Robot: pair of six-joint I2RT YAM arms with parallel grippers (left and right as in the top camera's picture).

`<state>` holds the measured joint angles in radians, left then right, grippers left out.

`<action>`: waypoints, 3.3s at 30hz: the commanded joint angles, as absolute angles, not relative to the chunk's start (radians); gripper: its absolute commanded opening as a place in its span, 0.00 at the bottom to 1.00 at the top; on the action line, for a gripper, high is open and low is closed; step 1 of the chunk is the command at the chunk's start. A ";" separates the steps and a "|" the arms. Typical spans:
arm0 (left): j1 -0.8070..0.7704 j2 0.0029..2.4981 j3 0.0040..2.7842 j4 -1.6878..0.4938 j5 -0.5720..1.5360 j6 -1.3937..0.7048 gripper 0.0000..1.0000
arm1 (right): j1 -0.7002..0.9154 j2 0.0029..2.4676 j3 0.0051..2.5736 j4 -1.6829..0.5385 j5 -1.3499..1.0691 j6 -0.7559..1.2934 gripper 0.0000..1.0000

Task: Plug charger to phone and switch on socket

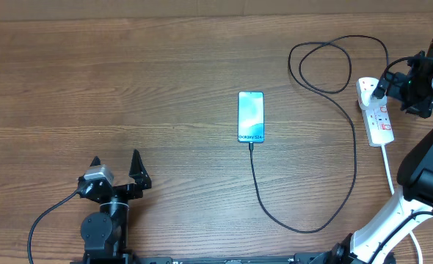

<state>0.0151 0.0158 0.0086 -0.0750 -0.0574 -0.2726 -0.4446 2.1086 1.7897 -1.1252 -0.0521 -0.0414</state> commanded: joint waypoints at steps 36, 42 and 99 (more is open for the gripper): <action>0.021 0.004 0.005 -0.073 -0.066 -0.228 1.00 | -0.386 1.687 1.800 -1.123 -0.054 -0.047 1.00; 0.021 0.004 0.005 -0.072 -0.066 -0.228 1.00 | -0.386 1.523 1.800 -1.123 -0.054 -0.047 1.00; 0.021 0.004 0.005 -0.073 -0.066 -0.228 1.00 | -0.131 0.484 0.008 0.054 -0.314 -0.063 1.00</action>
